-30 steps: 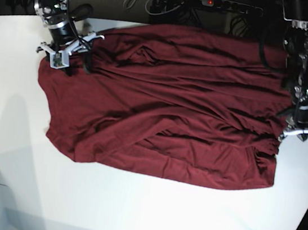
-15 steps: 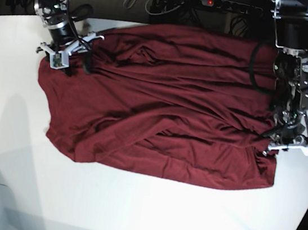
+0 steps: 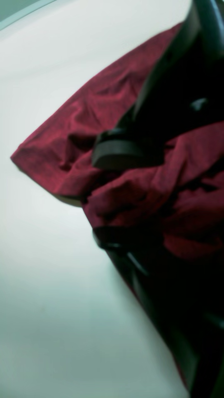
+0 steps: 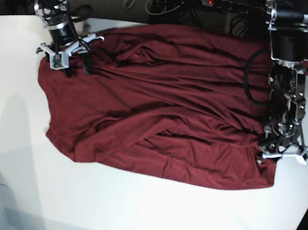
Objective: Layout the t-shirt on the table in an organized manner, then fold the t-shirt properly
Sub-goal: 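Slide the left gripper down the shirt side to the hem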
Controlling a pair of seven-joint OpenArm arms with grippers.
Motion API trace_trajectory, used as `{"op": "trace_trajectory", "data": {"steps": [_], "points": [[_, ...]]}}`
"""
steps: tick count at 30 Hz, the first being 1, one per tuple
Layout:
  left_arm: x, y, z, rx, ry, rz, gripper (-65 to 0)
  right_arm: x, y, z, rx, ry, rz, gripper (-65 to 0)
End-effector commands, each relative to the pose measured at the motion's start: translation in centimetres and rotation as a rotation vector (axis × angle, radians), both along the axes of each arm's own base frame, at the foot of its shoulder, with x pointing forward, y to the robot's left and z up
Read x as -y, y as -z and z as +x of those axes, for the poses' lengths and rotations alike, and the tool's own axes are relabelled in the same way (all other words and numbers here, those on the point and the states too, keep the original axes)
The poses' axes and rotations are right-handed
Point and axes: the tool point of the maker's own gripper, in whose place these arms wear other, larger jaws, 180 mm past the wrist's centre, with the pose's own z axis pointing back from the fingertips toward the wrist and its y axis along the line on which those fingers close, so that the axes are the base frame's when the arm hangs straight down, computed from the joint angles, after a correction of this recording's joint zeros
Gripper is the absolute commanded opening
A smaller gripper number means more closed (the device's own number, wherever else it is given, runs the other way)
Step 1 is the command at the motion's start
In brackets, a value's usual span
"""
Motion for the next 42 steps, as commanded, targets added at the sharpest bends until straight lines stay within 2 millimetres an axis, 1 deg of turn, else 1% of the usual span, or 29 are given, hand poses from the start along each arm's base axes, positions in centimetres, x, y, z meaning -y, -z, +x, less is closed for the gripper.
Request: {"op": "trace_trajectory", "data": {"steps": [1, 3, 4, 5, 7, 10, 11, 13, 14, 16, 18, 22, 24, 25, 27, 30, 35, 36, 38, 40, 42], "points": [[-0.8, -1.6, 1.1, 0.040, -0.007, 0.025, -35.8, 0.3, -1.1, 0.7, 0.044, 0.003, 0.005, -31.0], [-0.8, -0.8, 1.1, 0.020, -0.013, 0.018, -36.1, 0.3, -1.4, 1.0, 0.052, 0.003, 0.005, -31.0], [-0.8, -0.9, 1.2, 0.021, -0.014, 0.016, -37.0, 0.3, -1.4, 1.1, 0.053, 0.003, 0.005, -31.0], [-0.8, -0.8, 1.3, 0.018, -0.014, 0.015, -39.4, 0.3, -1.3, 1.2, 0.052, 0.004, 0.005, -31.0], [-0.8, -0.8, 1.3, 0.018, -0.014, 0.015, -46.5, 0.4, -1.4, 1.3, 0.054, 0.007, 0.004, -31.0], [-0.7, -1.2, 1.5, 0.032, -0.015, 0.008, -63.9, 0.4, -1.4, 1.3, 0.054, 0.007, 0.004, -31.0], [-0.8, -1.2, 1.5, 0.032, -0.016, 0.008, -65.0, 0.4, -1.4, 1.3, 0.054, 0.006, 0.005, -31.0], [-0.8, -1.4, 1.7, 0.038, -0.016, 0.008, -63.7, 0.3, -1.4, 1.4, 0.055, 0.004, 0.005, -31.0], [-0.8, -1.8, 2.1, 0.048, -0.016, 0.008, -65.0, 0.2, -1.4, 1.4, 0.055, 0.003, 0.006, -31.0], [-0.7, -2.2, 2.3, 0.056, -0.014, 0.004, -65.0, 0.2, -1.4, 1.4, 0.055, 0.003, 0.006, -31.0], [-0.6, -3.9, 2.9, 0.102, -0.006, 0.014, -65.0, 0.2, -1.6, 1.7, 0.062, 0.003, 0.006, -31.0], [0.0, -8.4, 4.3, 0.219, 0.011, 0.039, -65.0, 0.3, -1.7, 1.9, 0.066, 0.002, 0.003, -31.0], [0.1, -11.3, 5.8, 0.285, 0.013, 0.043, -65.0, 0.3, -1.7, 1.9, 0.066, 0.002, 0.003, -31.0], [0.1, -12.1, 6.5, 0.303, 0.013, 0.044, -65.0, 0.3, -1.7, 1.9, 0.066, 0.002, 0.003, -31.0], [-0.2, -13.0, 7.7, 0.318, 0.002, 0.039, -65.0, 0.3, -1.7, 1.9, 0.066, 0.002, 0.003, -31.0], [-0.7, -14.0, 10.1, 0.322, -0.015, 0.021, -65.0, 0.6, -1.8, 2.0, 0.072, 0.008, 0.002, -31.0], [-1.3, -16.1, 14.8, 0.311, -0.050, -0.045, -65.0, 0.7, -2.0, 2.1, 0.079, 0.007, -0.001, -31.0], [-1.6, -16.9, 15.8, 0.319, -0.067, -0.046, -65.0, 0.7, -2.1, 2.1, 0.082, 0.006, -0.003, -31.0], [-2.0, -18.3, 17.3, 0.334, -0.090, -0.015, -65.0, 0.7, -2.2, 2.2, 0.083, 0.005, -0.005, -31.0], [-2.2, -20.0, 18.7, 0.348, -0.094, 0.047, -65.0, 1.0, -2.2, 2.2, 0.080, 0.002, -0.014, -31.0], [-2.0, -21.3, 19.6, 0.357, -0.088, 0.101, -65.0, 1.1, -2.2, 2.1, 0.078, 0.001, -0.017, -31.0]]}}
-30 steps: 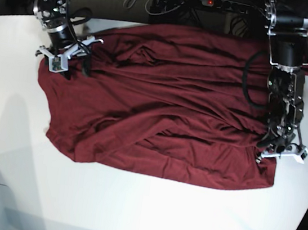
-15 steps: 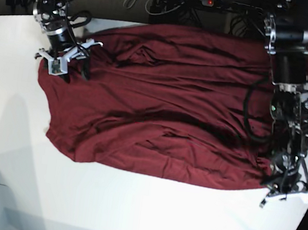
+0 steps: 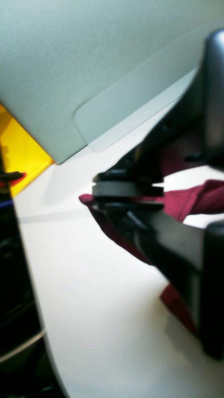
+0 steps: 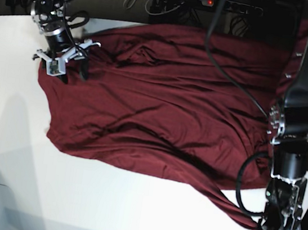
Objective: Layout the t-shirt on the table in an organized manner, then fold the t-shirt properly
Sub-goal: 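Slide the left gripper down the shirt side to the hem, then grasp the hem corners with both grippers and pull them outward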
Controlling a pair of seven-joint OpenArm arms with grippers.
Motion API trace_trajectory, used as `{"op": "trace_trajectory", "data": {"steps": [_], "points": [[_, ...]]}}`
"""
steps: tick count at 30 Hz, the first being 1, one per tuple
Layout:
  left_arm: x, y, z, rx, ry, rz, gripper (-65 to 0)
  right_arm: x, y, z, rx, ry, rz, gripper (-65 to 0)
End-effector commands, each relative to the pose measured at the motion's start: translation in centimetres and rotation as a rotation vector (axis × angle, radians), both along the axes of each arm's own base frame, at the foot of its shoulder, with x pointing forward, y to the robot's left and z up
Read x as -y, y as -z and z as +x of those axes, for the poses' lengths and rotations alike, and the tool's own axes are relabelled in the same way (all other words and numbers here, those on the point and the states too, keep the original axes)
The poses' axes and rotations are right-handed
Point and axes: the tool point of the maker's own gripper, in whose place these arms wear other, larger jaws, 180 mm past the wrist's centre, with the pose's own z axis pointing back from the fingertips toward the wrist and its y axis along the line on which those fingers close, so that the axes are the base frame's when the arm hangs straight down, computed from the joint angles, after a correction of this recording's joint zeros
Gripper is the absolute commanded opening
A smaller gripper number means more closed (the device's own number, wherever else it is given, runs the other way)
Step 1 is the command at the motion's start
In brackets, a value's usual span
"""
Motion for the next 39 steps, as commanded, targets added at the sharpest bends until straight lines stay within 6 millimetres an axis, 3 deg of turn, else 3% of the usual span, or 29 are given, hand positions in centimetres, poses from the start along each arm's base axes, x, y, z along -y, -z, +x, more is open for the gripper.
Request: {"op": "trace_trajectory", "data": {"steps": [1, 3, 8, 11, 14, 18, 23, 28, 35, 39], "points": [[-0.3, -3.9, 1.2, 0.073, -0.006, 0.059, -65.0, 0.2, -1.3, 0.7, 0.048, 0.000, 0.006, -31.0], [0.2, -5.0, 1.9, 0.079, 0.002, 0.111, -65.0, 0.2, -1.3, 0.6, 0.047, 0.000, 0.006, -31.0], [0.5, -4.7, 2.1, 0.069, 0.005, 0.168, -65.0, 0.2, -1.4, 0.7, 0.053, 0.000, 0.007, -31.0], [0.1, -2.3, 1.1, 0.030, 0.003, 0.168, -65.0, 1.2, -2.7, 2.3, 0.098, 0.022, -0.002, -31.0], [0.0, -0.5, 0.5, -0.001, 0.003, 0.170, -65.0, 2.7, -5.3, 5.0, 0.177, 0.061, -0.016, -30.6], [-2.0, 2.7, -1.6, -0.064, -0.017, 0.188, -65.0, 3.4, -8.8, 8.7, 0.275, 0.051, -0.040, -29.2], [-3.0, 3.8, -3.3, -0.065, -0.014, 0.222, -65.0, 0.6, -9.6, 13.5, 0.238, -0.060, -0.079, -25.0], [-3.3, 4.6, -4.9, -0.059, -0.006, 0.255, -65.0, -3.1, -8.9, 16.9, 0.204, -0.180, -0.094, -24.8], [-2.9, 5.9, -5.9, -0.068, 0.009, 0.261, -65.0, -7.6, -6.9, 19.7, 0.127, -0.309, -0.122, -24.9], [-2.9, 7.0, -6.5, -0.091, 0.012, 0.261, -65.0, -7.7, -5.4, 21.0, 0.066, -0.309, -0.127, -25.1]]}}
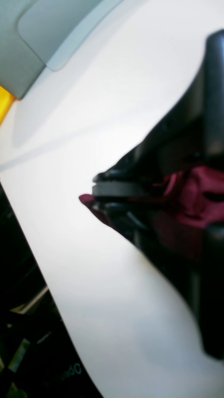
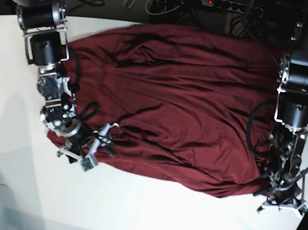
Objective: Layout the t-shirt on the table in an organized manner, then fold the t-shirt properly
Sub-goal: 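Grasp the hem corners with both grippers and pull them outward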
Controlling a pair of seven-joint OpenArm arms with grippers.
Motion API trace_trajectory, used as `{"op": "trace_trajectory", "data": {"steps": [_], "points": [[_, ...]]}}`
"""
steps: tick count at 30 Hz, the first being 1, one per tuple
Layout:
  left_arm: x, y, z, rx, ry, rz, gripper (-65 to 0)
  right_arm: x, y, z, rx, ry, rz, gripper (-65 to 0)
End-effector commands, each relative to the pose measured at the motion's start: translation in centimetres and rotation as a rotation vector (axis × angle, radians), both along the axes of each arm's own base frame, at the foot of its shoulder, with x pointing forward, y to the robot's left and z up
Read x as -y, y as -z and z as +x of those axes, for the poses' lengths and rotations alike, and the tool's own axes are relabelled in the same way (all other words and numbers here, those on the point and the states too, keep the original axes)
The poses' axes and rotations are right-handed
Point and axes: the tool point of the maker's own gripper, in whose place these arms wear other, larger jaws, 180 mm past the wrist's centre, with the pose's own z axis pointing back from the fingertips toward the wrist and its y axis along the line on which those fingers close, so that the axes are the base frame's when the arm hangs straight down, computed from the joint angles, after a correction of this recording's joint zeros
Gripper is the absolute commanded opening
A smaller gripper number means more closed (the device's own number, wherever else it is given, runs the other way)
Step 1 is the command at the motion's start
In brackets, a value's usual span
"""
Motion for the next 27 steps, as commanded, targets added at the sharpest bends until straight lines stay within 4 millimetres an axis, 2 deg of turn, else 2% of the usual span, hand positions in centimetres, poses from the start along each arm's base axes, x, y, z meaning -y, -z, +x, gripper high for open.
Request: {"op": "trace_trajectory", "data": {"steps": [1, 5, 8, 12, 17, 19, 23, 25, 27], "points": [[-0.9, -2.8, 0.9, 0.063, -0.011, 0.036, -65.0, 0.6, -2.2, 1.9, 0.053, 0.015, 0.014, -25.1], [-1.0, -2.2, 0.5, 0.050, -0.012, 0.038, -65.0, 0.4, -1.6, 3.0, 0.016, 0.033, 0.023, -26.0], [-1.0, -2.1, 0.5, 0.050, -0.010, 0.039, -65.0, 0.1, -1.6, 3.1, 0.020, 0.032, 0.036, -31.0], [-1.0, -2.1, 0.5, 0.050, -0.010, 0.039, -65.0, -0.9, -1.7, 3.0, 0.041, 0.021, 0.070, -41.2], [-1.0, -2.1, 0.5, 0.051, -0.009, 0.038, -65.0, 0.0, 0.3, 2.6, -0.015, 0.045, 0.066, -57.9], [-1.1, -2.2, 0.5, 0.051, -0.010, 0.040, -65.0, 0.4, 1.2, 2.3, -0.042, 0.056, 0.062, -62.1], [-1.1, -2.1, 0.5, 0.049, -0.010, 0.040, -65.0, 0.9, 2.0, 2.1, -0.068, 0.067, 0.056, -63.3], [-1.1, -2.2, 0.5, 0.051, -0.010, 0.040, -65.0, 1.0, 1.6, 2.3, -0.056, 0.066, 0.055, -65.0], [-1.1, -2.4, 0.6, 0.055, -0.010, 0.040, -65.0, 1.0, 0.3, 3.2, -0.023, 0.066, 0.060, -65.0]]}}
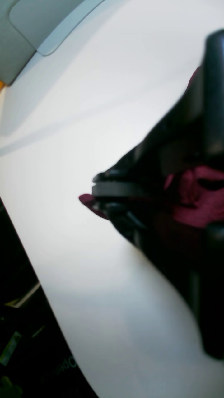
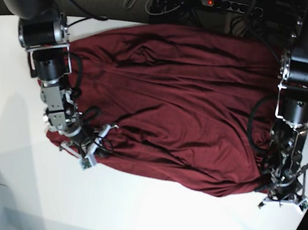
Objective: Layout the t-shirt on the table in an organized manner, then fold the t-shirt properly
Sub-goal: 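Grasp the hem corners with both grippers and pull them outward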
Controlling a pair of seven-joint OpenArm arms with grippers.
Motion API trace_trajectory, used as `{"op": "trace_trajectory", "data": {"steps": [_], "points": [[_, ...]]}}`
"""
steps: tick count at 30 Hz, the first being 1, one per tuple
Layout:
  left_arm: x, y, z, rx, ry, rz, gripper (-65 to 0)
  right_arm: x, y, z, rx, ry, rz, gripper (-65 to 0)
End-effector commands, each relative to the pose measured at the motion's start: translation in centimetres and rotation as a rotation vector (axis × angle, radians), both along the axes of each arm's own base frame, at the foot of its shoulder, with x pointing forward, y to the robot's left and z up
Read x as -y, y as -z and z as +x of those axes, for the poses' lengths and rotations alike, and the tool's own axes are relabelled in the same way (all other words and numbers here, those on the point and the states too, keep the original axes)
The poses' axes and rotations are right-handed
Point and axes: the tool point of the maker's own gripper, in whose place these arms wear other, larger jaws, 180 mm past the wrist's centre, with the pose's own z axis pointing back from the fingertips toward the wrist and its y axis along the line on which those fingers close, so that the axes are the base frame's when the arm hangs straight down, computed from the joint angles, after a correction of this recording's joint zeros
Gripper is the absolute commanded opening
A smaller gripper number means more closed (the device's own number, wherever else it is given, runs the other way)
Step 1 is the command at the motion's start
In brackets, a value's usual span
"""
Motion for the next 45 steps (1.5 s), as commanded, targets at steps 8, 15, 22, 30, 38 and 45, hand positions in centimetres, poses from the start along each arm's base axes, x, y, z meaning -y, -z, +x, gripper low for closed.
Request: {"op": "trace_trajectory", "data": {"steps": [8, 15, 22, 30, 38, 45], "points": [[0.2, -6.6, 2.2, 0.166, 0.021, 0.054, -65.0, 2.5, -8.7, 4.8, 0.226, 0.046, 0.021, -65.0], [0.4, -7.4, 2.4, 0.184, 0.025, 0.054, -65.0, 5.5, -13.1, 7.1, 0.315, 0.155, 0.085, -65.0], [0.8, -7.3, 2.6, 0.188, 0.031, 0.049, -65.0, 4.6, -13.0, 7.1, 0.307, 0.141, 0.089, -64.3], [-0.6, -7.0, 2.0, 0.169, 0.018, 0.069, -65.0, -2.1, -8.0, 3.9, 0.209, -0.021, 0.052, -38.8], [-0.2, -9.4, 4.4, 0.200, 0.006, 0.052, -65.0, -1.9, -5.7, 2.3, 0.166, -0.015, 0.054, -37.5], [-1.8, -10.3, 7.1, 0.117, -0.072, -0.019, -60.8, 0.7, -4.6, 1.7, 0.145, 0.006, 0.012, -37.5]]}}
